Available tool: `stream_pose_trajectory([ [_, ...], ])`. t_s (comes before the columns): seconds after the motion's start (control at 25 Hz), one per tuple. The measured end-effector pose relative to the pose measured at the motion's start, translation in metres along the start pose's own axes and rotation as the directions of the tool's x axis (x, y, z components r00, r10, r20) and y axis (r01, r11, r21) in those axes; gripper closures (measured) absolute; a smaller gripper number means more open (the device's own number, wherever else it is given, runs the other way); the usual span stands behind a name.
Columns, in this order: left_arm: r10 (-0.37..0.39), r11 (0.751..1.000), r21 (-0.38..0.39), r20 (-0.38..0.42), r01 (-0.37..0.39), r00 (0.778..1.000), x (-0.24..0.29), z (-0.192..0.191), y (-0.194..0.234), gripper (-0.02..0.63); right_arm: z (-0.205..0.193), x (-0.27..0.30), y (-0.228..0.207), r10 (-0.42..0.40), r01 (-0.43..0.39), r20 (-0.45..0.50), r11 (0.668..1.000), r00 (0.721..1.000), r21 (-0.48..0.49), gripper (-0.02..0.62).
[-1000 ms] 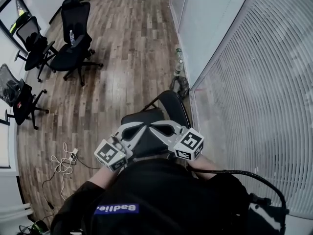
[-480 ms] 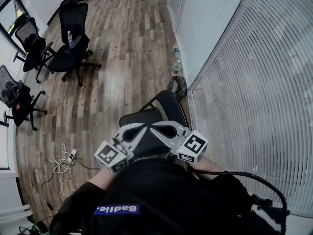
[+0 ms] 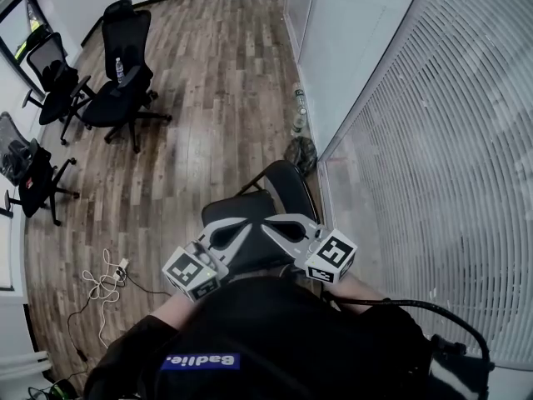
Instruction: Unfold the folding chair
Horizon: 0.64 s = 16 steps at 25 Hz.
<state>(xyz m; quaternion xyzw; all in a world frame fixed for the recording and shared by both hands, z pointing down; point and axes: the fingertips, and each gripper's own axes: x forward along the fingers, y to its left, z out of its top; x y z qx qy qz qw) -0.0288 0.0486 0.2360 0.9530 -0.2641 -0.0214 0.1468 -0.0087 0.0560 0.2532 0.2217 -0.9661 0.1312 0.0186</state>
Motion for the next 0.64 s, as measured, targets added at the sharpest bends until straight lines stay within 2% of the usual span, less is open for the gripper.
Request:
stream_pose_trajectory([
  [0.4, -0.003, 1.000, -0.008, 0.004, 0.003, 1.000, -0.0039, -0.0002, -0.0056, 0.601, -0.0001, -0.0030, 0.0026, -0.009, 0.009, -0.005, 1.000, 1.000, 0.003, 0.594],
  [0.64, 0.025, 1.000, -0.010, 0.013, -0.025, 1.000, -0.0077, 0.0021, -0.0031, 0.601, -0.0008, -0.0005, 0.0048, -0.008, 0.008, -0.008, 1.000, 1.000, 0.003, 0.594],
])
